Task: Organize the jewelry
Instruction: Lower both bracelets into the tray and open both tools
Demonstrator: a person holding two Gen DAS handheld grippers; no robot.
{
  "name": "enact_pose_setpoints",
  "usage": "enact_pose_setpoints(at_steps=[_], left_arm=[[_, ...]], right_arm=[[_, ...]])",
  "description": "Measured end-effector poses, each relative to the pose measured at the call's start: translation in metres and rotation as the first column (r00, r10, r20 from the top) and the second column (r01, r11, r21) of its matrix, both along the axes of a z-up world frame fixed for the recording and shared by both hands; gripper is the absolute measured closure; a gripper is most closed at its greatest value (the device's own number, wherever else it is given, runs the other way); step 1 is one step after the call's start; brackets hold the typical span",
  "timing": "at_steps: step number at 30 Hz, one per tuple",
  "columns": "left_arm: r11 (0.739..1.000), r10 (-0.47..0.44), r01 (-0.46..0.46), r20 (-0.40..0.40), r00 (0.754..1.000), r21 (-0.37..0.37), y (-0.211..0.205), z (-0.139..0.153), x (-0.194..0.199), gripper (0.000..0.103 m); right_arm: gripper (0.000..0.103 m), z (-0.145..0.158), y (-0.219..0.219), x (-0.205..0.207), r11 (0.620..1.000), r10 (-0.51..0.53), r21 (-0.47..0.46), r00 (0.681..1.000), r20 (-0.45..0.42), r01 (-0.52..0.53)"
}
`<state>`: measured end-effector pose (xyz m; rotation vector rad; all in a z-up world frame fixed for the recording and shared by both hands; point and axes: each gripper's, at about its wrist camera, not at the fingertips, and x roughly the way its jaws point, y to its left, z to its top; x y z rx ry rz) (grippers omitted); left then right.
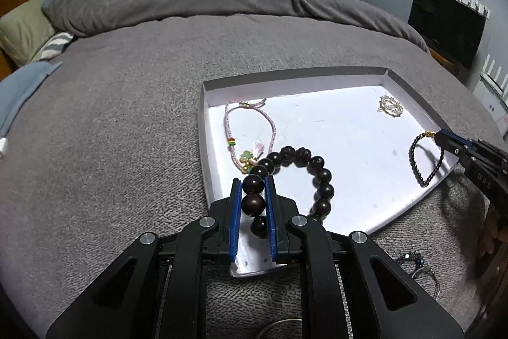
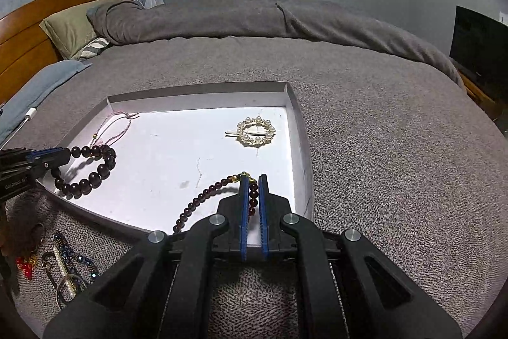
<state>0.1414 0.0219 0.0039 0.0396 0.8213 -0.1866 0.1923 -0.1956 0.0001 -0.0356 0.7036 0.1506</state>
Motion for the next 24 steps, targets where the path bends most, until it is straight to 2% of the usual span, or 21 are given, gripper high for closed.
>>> enact_pose_setpoints(at_steps=[5,7,14,16,17,18,21,23,24], left_arm=[[1.000,-0.003,0.003,0.003,1.000,0.004,-0.002,-0.001,0.000,0.086],[1.000,0.000,0.000,0.017,1.000,0.003,-0.001,0.001,-0.001,0.080],[1.000,0.004,-0.004,0.043,0.999,-0.008,0.002,0.006,-0.004,0.078],[1.000,0.006,-0.005,0.057,0.998,-0.007,0.001,0.009,-0.006,0.067],[1.000,0.007,-0.007,0.066,0.998,-0.006,0.001,0.010,-0.008,0.063],[1.000,0.010,-0.010,0.079,0.997,-0.001,0.001,0.012,-0.009,0.057],[1.000,0.017,-0.017,0.109,0.994,0.000,0.001,0.019,-0.013,0.048],[0.999,0.035,-0.034,0.134,0.990,-0.006,0.003,0.024,-0.016,0.036],[0.999,0.043,-0.043,0.146,0.988,-0.005,0.004,0.026,-0.018,0.029]], right_arm=[[0.097,0.001,0.000,-0.001,1.000,-0.005,0.003,1.000,0.007,0.005],[0.097,0.002,0.000,-0.002,1.000,-0.003,0.007,1.000,0.012,0.003],[0.096,0.008,0.000,-0.007,1.000,0.001,0.020,0.999,0.044,-0.002],[0.096,0.011,-0.001,-0.009,1.000,0.001,0.030,0.998,0.058,-0.002],[0.094,0.013,-0.001,-0.010,0.999,-0.003,0.032,0.998,0.064,0.001],[0.086,0.014,-0.002,-0.011,0.999,-0.007,0.041,0.997,0.071,0.004],[0.067,0.018,-0.004,-0.014,0.998,-0.010,0.061,0.996,0.083,0.005],[0.063,0.020,-0.004,-0.015,0.998,-0.009,0.066,0.996,0.087,0.004],[0.053,0.021,-0.004,-0.017,0.997,-0.012,0.073,0.996,0.093,0.005]])
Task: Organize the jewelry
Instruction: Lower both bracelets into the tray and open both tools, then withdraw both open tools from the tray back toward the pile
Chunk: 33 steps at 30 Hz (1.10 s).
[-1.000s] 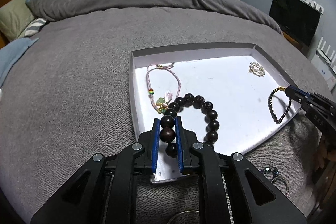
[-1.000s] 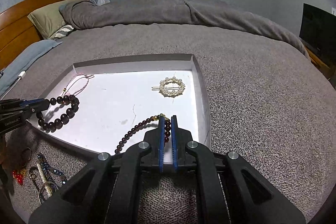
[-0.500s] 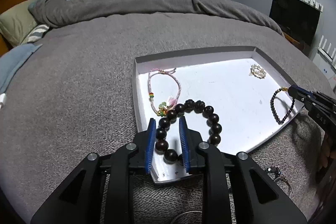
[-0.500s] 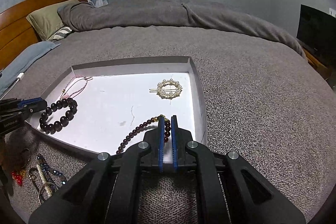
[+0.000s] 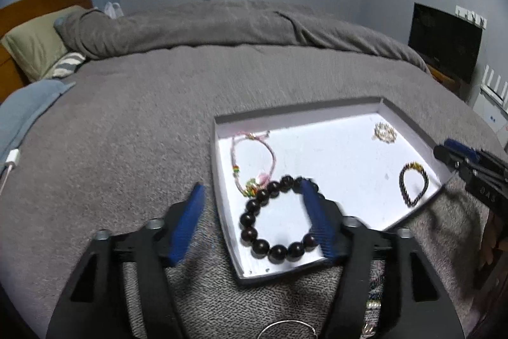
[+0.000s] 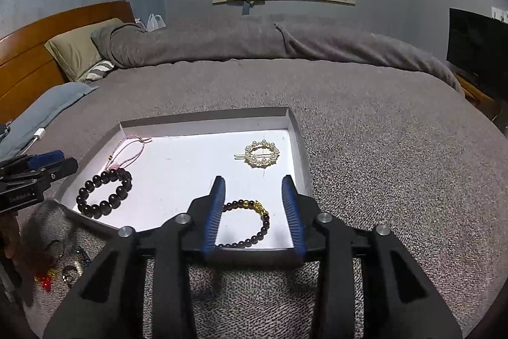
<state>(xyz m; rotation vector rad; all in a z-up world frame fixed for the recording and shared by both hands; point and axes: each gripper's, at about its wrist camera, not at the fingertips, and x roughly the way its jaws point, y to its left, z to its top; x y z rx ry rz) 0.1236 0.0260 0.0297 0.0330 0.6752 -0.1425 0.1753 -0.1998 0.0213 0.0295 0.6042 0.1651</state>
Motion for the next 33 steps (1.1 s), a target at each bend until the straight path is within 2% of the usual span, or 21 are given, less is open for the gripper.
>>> enact_pose_setpoints(at_steps=[1,3,5,7,8,9,10,16,22,33], left_arm=[[1.000,0.007,-0.007,0.014,1.000,0.002,0.001,0.002,-0.002,0.028],[1.000,0.017,-0.017,0.029,0.999,0.004,0.002,0.005,-0.004,0.026],[1.000,0.023,-0.023,0.036,0.999,0.000,0.005,0.007,-0.005,0.025],[0.999,0.032,-0.032,0.037,0.999,0.000,0.006,0.007,-0.006,0.023],[0.999,0.037,-0.037,0.038,0.999,0.001,0.007,0.007,-0.006,0.021],[0.999,0.049,-0.049,0.041,0.998,0.005,0.008,0.007,-0.006,0.014],[0.998,0.060,-0.061,0.049,0.997,0.008,0.010,0.007,-0.007,0.011],[0.996,0.088,-0.088,0.082,0.993,-0.005,0.016,0.012,-0.013,0.008],[0.995,0.087,-0.091,0.097,0.991,0.033,0.015,0.011,-0.031,0.008],[0.996,0.081,-0.082,0.064,0.995,0.015,0.022,0.003,-0.051,0.007]], right_arm=[[0.046,0.001,0.000,-0.001,1.000,-0.002,0.004,1.000,0.005,0.001],[0.026,0.003,-0.001,-0.003,1.000,-0.005,0.014,1.000,0.020,0.005],[0.019,0.005,-0.001,-0.005,1.000,-0.007,0.020,1.000,0.028,0.006],[0.016,0.005,-0.002,-0.006,0.999,-0.009,0.031,1.000,0.030,0.008],[0.012,0.005,-0.002,-0.006,0.999,-0.011,0.036,1.000,0.029,0.010],[0.007,0.004,-0.003,-0.006,0.999,-0.014,0.046,1.000,0.028,0.012],[0.005,0.004,-0.003,-0.007,0.999,-0.017,0.052,0.999,0.030,0.016],[0.006,0.002,-0.001,-0.013,0.999,-0.042,0.035,0.998,0.043,0.041],[0.006,0.003,-0.003,-0.033,0.999,-0.051,0.019,0.995,0.080,0.049],[0.006,0.003,0.001,-0.058,0.999,-0.036,0.015,0.995,0.097,0.035]])
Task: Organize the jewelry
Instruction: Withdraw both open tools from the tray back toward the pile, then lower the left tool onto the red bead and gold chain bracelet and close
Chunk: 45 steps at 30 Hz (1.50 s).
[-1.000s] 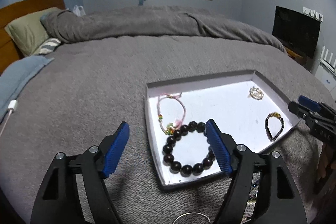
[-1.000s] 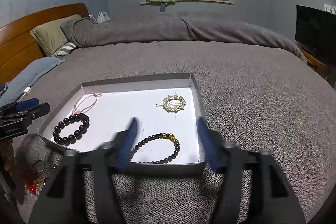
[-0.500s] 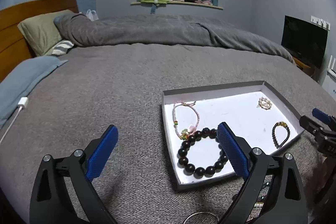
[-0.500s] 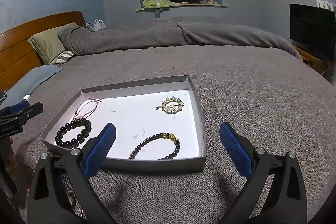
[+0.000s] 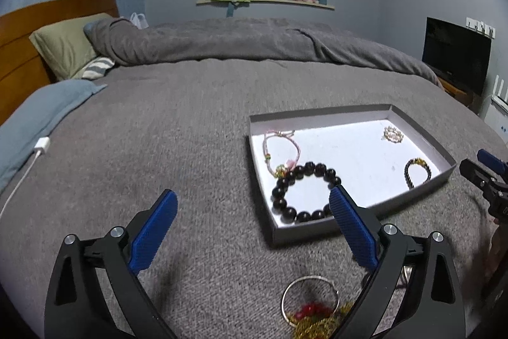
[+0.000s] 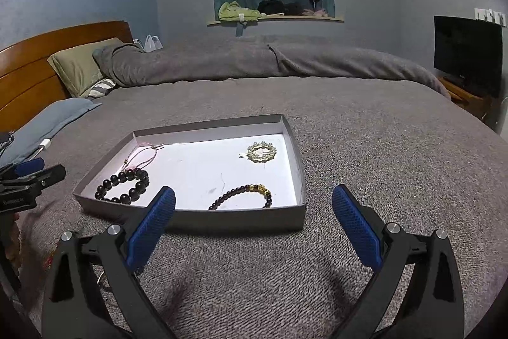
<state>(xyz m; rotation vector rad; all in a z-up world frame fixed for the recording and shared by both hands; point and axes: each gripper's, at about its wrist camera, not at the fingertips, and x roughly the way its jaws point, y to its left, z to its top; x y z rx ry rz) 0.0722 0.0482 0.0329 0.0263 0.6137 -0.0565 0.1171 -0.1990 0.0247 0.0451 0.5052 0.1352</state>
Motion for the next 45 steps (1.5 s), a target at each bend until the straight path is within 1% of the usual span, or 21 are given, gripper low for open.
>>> enact_pose_setpoints(at_steps=[4,8,12,14,20,22,26,30,31,33,35,37,39,43,45], left_arm=[[1.000,-0.002,0.002,-0.015,1.000,-0.005,0.004,-0.005,-0.006,0.007],[1.000,-0.013,0.013,-0.040,0.999,-0.010,0.008,-0.013,-0.015,0.007],[0.998,-0.052,0.049,-0.069,0.996,-0.044,0.010,-0.021,-0.033,0.007],[0.997,-0.066,0.064,-0.072,0.995,-0.032,0.009,-0.025,-0.043,0.007],[0.991,-0.135,0.137,-0.086,0.987,0.011,-0.003,-0.036,-0.072,0.007],[0.989,-0.147,0.148,-0.091,0.985,0.011,-0.004,-0.039,-0.079,0.007],[0.986,-0.165,0.167,-0.103,0.981,0.003,-0.005,-0.043,-0.087,0.007],[0.977,-0.213,0.210,-0.098,0.972,-0.033,-0.006,-0.042,-0.090,0.007],[0.976,-0.219,0.217,-0.095,0.971,-0.029,-0.007,-0.042,-0.091,0.010],[0.975,-0.224,0.223,-0.091,0.970,-0.018,-0.009,-0.043,-0.092,0.010],[0.974,-0.226,0.225,-0.093,0.970,-0.017,-0.010,-0.043,-0.092,0.012],[0.972,-0.233,0.232,-0.098,0.968,-0.016,-0.012,-0.044,-0.092,0.018],[0.972,-0.235,0.235,-0.100,0.967,-0.006,-0.014,-0.045,-0.092,0.019],[0.970,-0.243,0.244,-0.097,0.965,-0.001,-0.017,-0.045,-0.093,0.024],[0.967,-0.253,0.254,-0.102,0.962,-0.003,-0.018,-0.046,-0.093,0.037]], right_arm=[[0.006,-0.001,0.005,-0.005,1.000,0.008,-0.013,1.000,-0.002,-0.008],[0.006,-0.004,0.009,-0.010,1.000,0.029,-0.006,0.999,-0.016,-0.030],[0.006,-0.007,0.017,-0.019,0.998,0.065,-0.012,0.998,-0.028,-0.065],[0.006,-0.011,0.021,-0.024,0.995,0.094,-0.015,0.994,-0.049,-0.094],[0.006,-0.018,0.027,-0.045,0.991,0.136,-0.012,0.988,-0.073,-0.137],[0.006,-0.022,0.032,-0.051,0.988,0.154,-0.013,0.985,-0.084,-0.155],[0.006,-0.030,0.043,-0.059,0.980,0.188,-0.043,0.975,-0.118,-0.195],[0.006,-0.035,0.054,-0.059,0.972,0.205,-0.082,0.968,-0.147,-0.218],[0.006,-0.036,0.055,-0.059,0.971,0.211,-0.083,0.966,-0.151,-0.225],[0.006,-0.038,0.057,-0.059,0.969,0.218,-0.085,0.963,-0.156,-0.233],[0.006,-0.040,0.059,-0.059,0.966,0.225,-0.091,0.961,-0.163,-0.242],[0.006,-0.040,0.062,-0.061,0.962,0.237,-0.097,0.958,-0.164,-0.255],[0.006,-0.040,0.064,-0.064,0.958,0.251,-0.104,0.955,-0.158,-0.269],[0.006,-0.041,0.068,-0.065,0.951,0.269,-0.111,0.950,-0.159,-0.288],[0.011,-0.042,0.071,-0.065,0.947,0.282,-0.112,0.945,-0.165,-0.302]])
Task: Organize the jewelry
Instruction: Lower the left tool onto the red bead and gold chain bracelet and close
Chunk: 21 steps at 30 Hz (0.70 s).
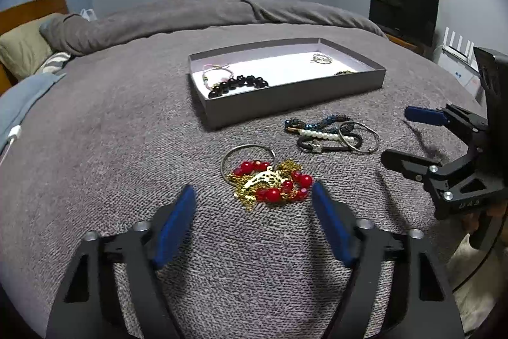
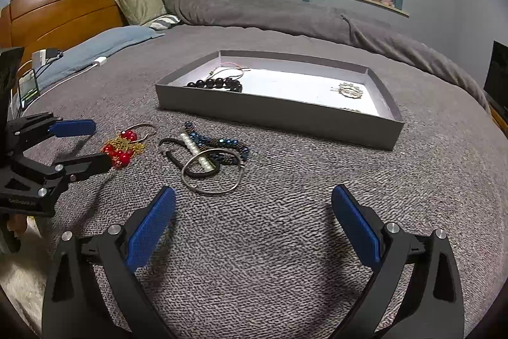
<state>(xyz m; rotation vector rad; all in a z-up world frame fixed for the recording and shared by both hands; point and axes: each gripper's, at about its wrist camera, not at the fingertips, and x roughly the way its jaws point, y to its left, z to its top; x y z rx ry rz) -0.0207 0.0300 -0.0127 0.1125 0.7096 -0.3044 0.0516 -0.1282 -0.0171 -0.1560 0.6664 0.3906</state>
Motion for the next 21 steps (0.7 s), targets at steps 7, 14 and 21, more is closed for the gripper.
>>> enact_pose_setpoints(at_steps=[7,14,21], left_arm=[[0.999,-0.047,0.047,-0.010,0.999,-0.005,-0.006,-0.001,-0.001,0.061],[0.998,-0.059,0.059,-0.008,0.998,0.009,-0.011,-0.002,-0.001,0.066],[0.998,-0.054,0.055,-0.023,0.998,0.012,-0.011,-0.003,0.003,0.080]], right_arm=[[0.020,-0.003,0.009,-0.001,0.999,0.028,-0.029,1.000,-0.006,-0.028],[0.020,-0.004,0.010,0.001,0.999,0.024,-0.021,1.000,-0.014,-0.024],[0.026,-0.004,0.013,0.005,1.000,0.031,-0.002,0.999,-0.017,-0.031]])
